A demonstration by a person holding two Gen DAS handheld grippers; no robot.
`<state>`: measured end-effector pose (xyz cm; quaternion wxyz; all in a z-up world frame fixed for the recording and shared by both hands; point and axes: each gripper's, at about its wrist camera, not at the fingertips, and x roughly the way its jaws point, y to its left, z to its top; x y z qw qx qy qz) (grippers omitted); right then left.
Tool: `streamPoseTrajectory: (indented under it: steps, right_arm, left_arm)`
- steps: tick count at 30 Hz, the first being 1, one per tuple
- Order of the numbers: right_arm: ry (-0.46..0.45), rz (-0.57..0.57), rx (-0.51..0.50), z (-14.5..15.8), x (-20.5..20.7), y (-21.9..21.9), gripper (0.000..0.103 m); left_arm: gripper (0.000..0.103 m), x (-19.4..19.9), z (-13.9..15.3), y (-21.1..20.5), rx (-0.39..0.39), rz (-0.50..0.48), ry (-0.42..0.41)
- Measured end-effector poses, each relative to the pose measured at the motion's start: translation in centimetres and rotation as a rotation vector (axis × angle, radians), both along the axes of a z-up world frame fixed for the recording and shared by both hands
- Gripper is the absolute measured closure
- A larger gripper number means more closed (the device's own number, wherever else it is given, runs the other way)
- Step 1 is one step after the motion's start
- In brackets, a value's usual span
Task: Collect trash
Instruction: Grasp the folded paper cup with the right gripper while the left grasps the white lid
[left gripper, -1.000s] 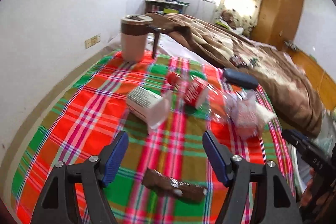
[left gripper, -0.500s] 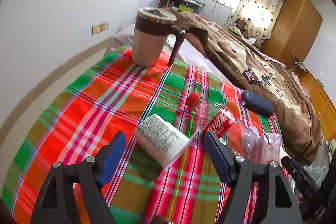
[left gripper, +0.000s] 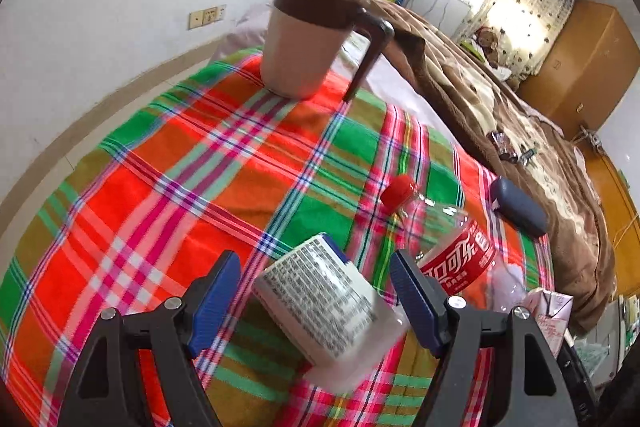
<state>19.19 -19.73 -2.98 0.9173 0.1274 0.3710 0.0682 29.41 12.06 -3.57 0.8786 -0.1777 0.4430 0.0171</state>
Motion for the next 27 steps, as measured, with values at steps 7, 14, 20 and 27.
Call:
streamPoseTrajectory:
  steps: [7, 14, 20, 27]
  right_arm:
    - [0.020, 0.003, 0.008, -0.7, 0.2, -0.1, 0.066]
    - [0.017, 0.005, 0.013, -0.8, 0.0, -0.2, 0.074]
    - [0.011, -0.010, 0.022, -0.9, -0.3, -0.7, 0.078]
    - [0.004, -0.011, 0.019, -0.8, -0.8, -0.7, 0.078]
  left_arm:
    - [0.027, 0.2, -1.6, -2.8, -0.005, -0.103, 0.038]
    - [0.047, -0.4, -1.9, -5.2, 0.012, -0.188, 0.026]
    - [0.049, -1.7, -1.8, -5.8, 0.010, -0.212, 0.020]
    - [0.049, -3.7, -1.4, -6.0, 0.046, -0.222, -0.007]
